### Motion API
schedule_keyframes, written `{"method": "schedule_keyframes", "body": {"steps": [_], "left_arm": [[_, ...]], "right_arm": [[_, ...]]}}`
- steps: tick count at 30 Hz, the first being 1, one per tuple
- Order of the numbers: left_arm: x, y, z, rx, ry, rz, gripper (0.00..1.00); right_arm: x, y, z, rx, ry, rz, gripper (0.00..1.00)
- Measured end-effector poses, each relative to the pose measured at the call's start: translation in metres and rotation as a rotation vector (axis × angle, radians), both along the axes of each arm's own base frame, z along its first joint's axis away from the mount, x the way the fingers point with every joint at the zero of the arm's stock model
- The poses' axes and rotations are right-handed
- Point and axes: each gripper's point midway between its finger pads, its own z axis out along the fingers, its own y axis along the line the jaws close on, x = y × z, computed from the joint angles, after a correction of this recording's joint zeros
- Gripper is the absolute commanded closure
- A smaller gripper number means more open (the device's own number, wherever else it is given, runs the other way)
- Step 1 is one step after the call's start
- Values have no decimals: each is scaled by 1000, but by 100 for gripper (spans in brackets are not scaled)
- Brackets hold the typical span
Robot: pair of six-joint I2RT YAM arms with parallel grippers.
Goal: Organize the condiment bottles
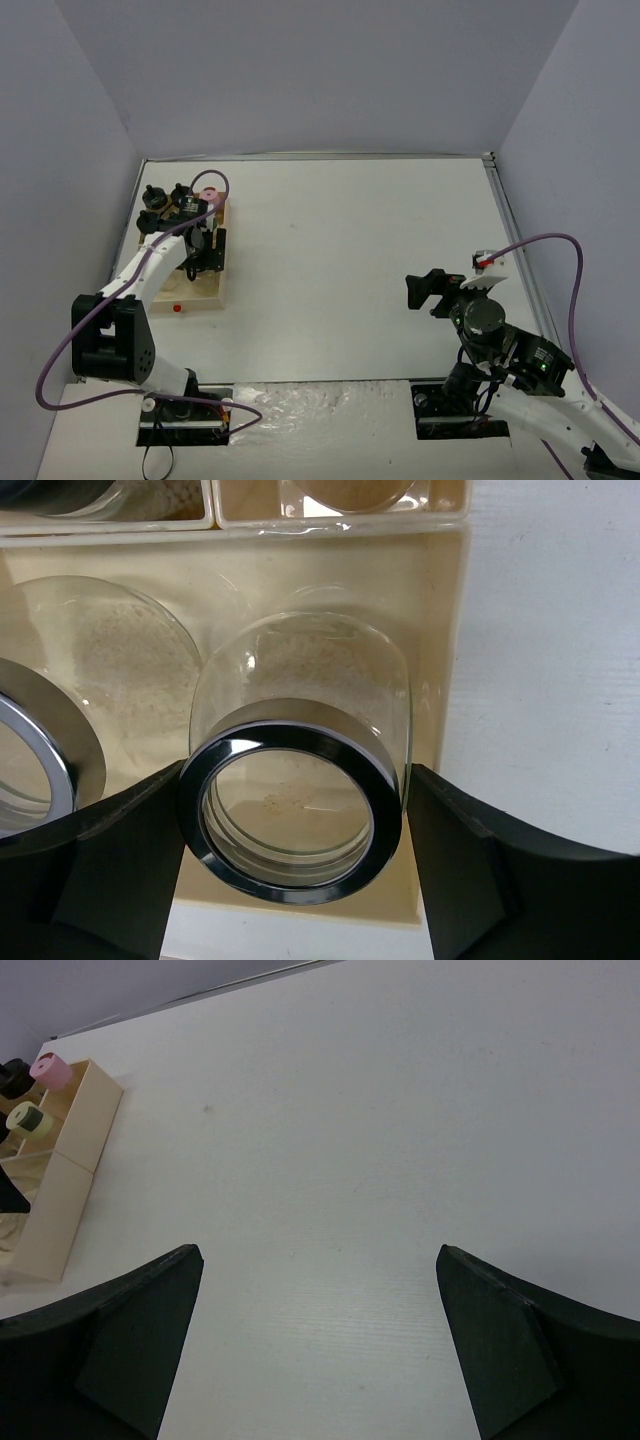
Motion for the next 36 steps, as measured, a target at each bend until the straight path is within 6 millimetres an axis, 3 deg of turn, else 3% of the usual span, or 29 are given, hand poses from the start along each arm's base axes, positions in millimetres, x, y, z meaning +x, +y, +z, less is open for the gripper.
{"method": "schedule_keyframes", "body": {"steps": [9,17,26,29,32,36], "left_arm": [[-1,-2,10,-13,-29,-7,13],[7,-3,53,-28,-157,-11,8],[-2,-7,72,-61,-194,-13,3],[-16,-7,106,-84,-292,-12,3],[-32,-5,157,-106,-451,-9,3],[-77,4,220,-121,-677,11,3]], "right_arm": [[0,0,0,-3,0,1,0],[0,1,-1,-4,2,7,0],[-1,5,-3,-24,13,30,0],[0,5,4,-37,6,36,0],[0,4,16,-32,-14,40,0],[-2,-1,42,-6,-59,38,0]]}}
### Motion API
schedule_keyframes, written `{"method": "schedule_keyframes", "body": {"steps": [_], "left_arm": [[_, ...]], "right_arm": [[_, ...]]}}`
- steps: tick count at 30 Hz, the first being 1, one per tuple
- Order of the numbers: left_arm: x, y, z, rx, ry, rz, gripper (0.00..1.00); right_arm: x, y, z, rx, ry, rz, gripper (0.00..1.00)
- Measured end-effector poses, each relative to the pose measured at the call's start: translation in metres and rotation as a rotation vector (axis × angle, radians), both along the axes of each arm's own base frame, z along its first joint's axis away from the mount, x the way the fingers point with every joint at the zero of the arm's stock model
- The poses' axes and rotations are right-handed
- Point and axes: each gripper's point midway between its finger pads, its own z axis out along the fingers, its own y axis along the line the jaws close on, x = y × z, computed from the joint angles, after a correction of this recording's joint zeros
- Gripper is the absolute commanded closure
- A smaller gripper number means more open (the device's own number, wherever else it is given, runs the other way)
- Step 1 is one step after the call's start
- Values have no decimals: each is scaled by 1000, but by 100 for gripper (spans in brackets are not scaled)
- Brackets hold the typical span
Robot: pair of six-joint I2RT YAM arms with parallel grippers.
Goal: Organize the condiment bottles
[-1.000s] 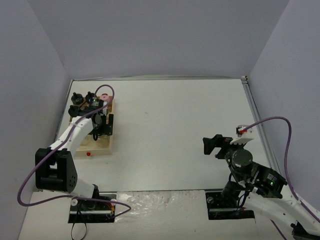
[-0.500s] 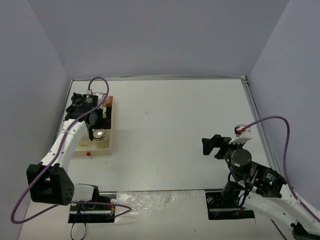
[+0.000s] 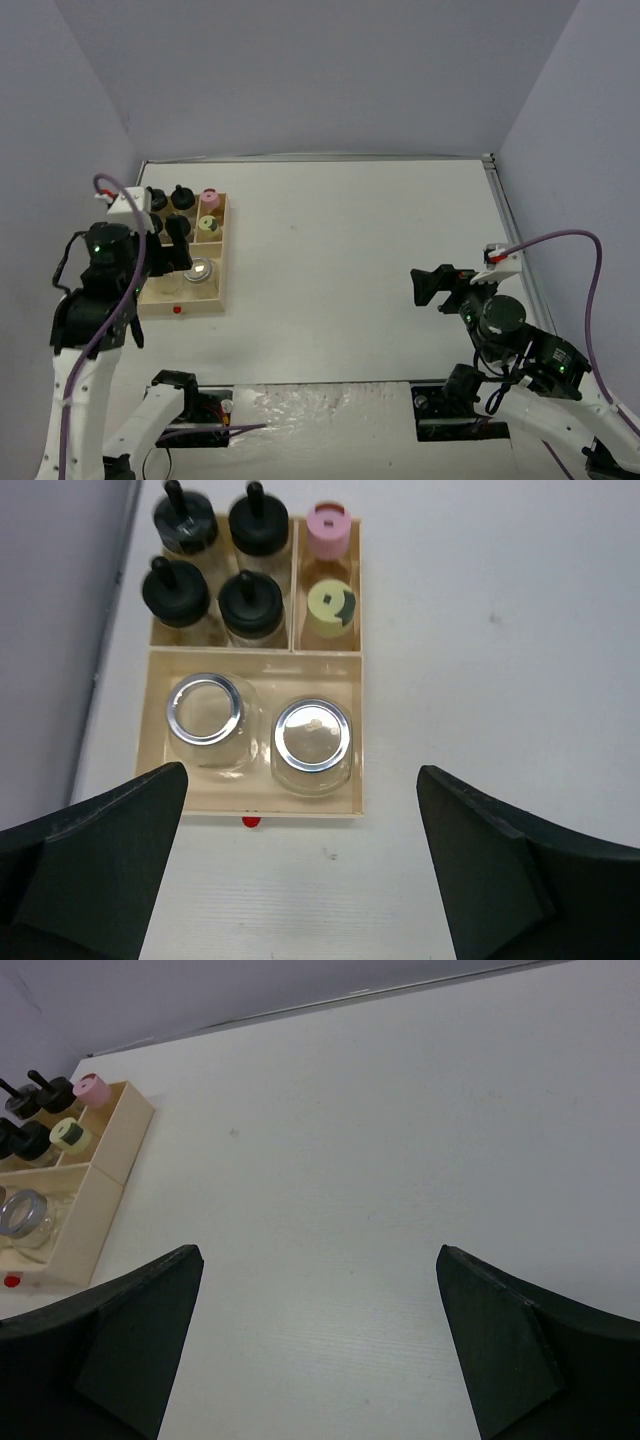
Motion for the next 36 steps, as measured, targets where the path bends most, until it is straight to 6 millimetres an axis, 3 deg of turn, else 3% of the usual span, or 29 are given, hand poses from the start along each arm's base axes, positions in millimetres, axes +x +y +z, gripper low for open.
{"method": "schedule_keyframes", "body": {"steps": [4,9,14,21,36], "left_arm": [[-57,15,38,-13,-193,52,3],[-107,29,39,-47,-279,113,3],[-130,34,10,-64,-241,145,3],[-156,39,-3,-76,-247,151,3],[-167,40,-43,-57,-129,145,3]], "right_arm": [[-1,-12,22,12,-40,-36,0],[0,-25,29,-29,-60,-73,0],[0,-31,25,-81,-58,-87,0],[-2,-39,19,-99,-68,-108,0],[-4,-44,13,-94,-73,-114,0]]}}
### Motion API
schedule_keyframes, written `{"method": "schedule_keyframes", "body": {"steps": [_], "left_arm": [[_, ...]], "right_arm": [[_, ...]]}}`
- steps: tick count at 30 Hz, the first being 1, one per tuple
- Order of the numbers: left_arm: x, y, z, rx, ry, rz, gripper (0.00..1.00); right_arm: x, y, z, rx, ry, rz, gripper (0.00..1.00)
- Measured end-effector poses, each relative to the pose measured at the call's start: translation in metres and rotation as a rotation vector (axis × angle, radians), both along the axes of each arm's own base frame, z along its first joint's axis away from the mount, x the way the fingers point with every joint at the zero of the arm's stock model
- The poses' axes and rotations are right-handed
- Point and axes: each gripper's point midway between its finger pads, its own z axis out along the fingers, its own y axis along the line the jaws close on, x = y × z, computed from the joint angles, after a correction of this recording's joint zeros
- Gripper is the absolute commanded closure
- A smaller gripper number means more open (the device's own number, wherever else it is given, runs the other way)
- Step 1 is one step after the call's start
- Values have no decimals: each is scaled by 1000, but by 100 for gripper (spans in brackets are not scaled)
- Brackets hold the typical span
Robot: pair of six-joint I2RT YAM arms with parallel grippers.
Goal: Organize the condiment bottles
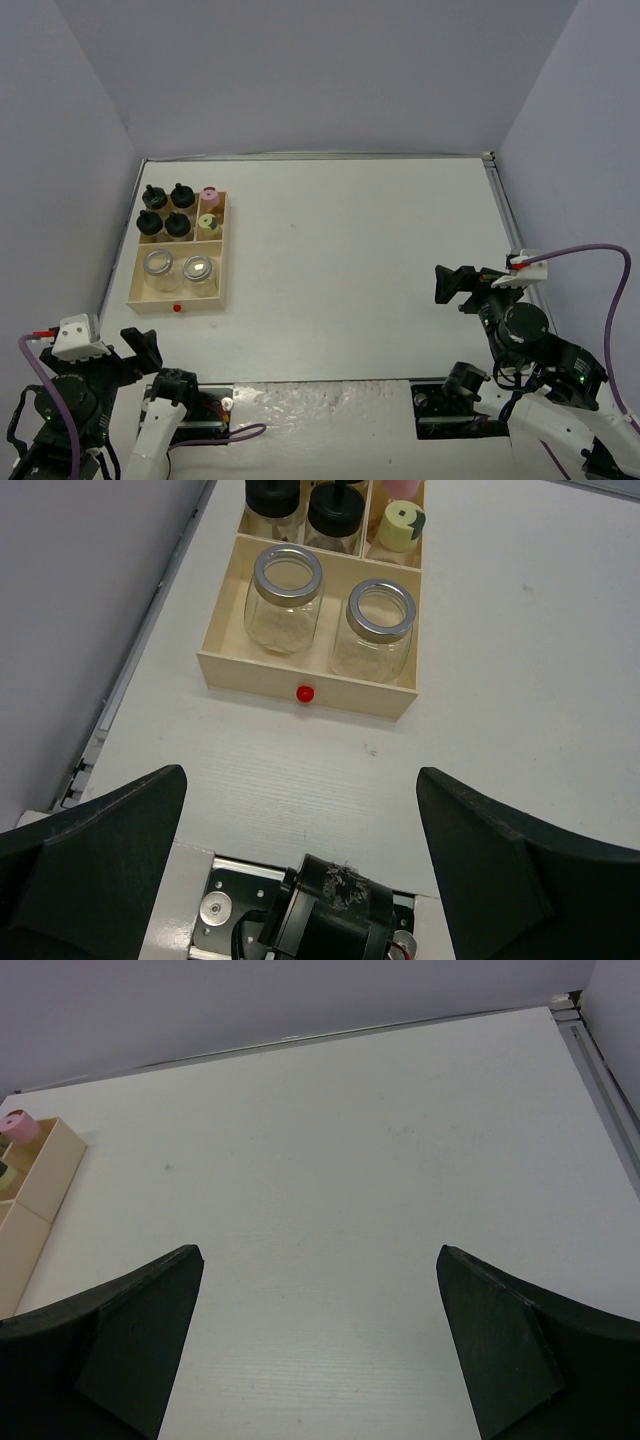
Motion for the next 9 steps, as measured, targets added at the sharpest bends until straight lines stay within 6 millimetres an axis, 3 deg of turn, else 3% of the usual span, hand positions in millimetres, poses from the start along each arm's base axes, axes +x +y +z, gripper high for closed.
{"method": "schedule_keyframes", "body": {"steps": [9], "left_arm": [[0,-1,-4,1,11,-3,3]], "right_arm": [[0,0,0,-1,0,-2,0]]}}
